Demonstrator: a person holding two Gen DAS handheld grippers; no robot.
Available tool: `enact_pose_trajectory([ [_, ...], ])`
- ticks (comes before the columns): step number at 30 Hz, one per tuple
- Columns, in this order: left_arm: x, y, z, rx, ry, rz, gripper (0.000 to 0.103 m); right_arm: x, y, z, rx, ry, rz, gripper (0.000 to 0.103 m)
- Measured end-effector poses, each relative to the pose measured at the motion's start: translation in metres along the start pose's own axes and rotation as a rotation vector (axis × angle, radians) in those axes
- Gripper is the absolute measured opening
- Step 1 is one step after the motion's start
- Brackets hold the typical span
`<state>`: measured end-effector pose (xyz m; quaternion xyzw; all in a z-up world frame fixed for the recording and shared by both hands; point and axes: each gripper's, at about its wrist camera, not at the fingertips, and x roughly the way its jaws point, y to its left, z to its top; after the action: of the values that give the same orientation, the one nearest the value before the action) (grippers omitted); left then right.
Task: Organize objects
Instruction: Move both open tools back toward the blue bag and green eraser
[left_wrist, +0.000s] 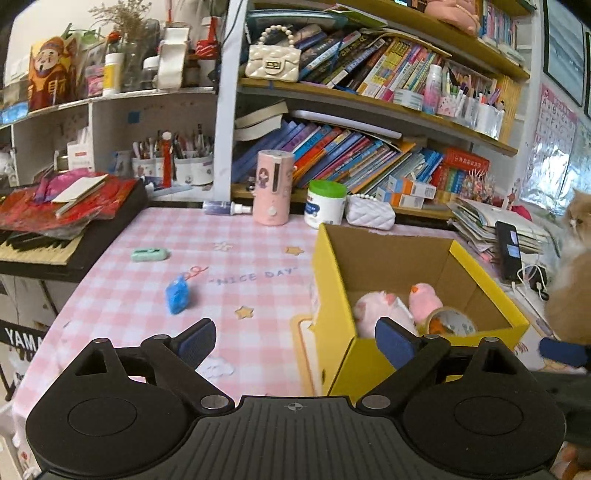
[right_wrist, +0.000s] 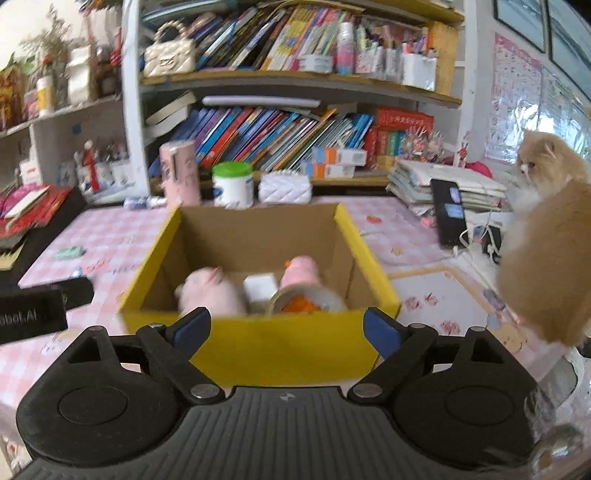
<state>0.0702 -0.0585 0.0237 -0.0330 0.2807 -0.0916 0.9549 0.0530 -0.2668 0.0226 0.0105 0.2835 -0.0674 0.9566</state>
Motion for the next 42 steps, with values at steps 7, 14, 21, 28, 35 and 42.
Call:
enact_pose_trajectory([
  [7, -0.029, 0.028, -0.016, 0.036, 0.032, -0.015, 0.095, -0.018, 0.053, -0.025, -0.057, 0.086, 0.091, 0.092],
  [14, -0.054, 0.060, -0.028, 0.044, 0.043, 0.015, 0.095, -0.036, 0.098, -0.039, -0.081, 0.105, 0.160, 0.093],
  [21, -0.074, 0.091, -0.035, 0.031, 0.036, 0.054, 0.096, -0.050, 0.134, -0.047, -0.105, 0.096, 0.209, 0.093],
  [28, -0.088, 0.122, -0.038, -0.007, 0.023, 0.093, 0.096, -0.061, 0.168, -0.048, -0.143, 0.079, 0.259, 0.094],
  [35, -0.085, 0.137, -0.038, -0.031, 0.038, 0.108, 0.096, -0.061, 0.192, -0.048, -0.177, 0.081, 0.293, 0.094],
  [42, -0.068, 0.149, -0.037, -0.057, 0.064, 0.121, 0.096, -0.045, 0.203, -0.046, -0.186, 0.107, 0.309, 0.094],
])
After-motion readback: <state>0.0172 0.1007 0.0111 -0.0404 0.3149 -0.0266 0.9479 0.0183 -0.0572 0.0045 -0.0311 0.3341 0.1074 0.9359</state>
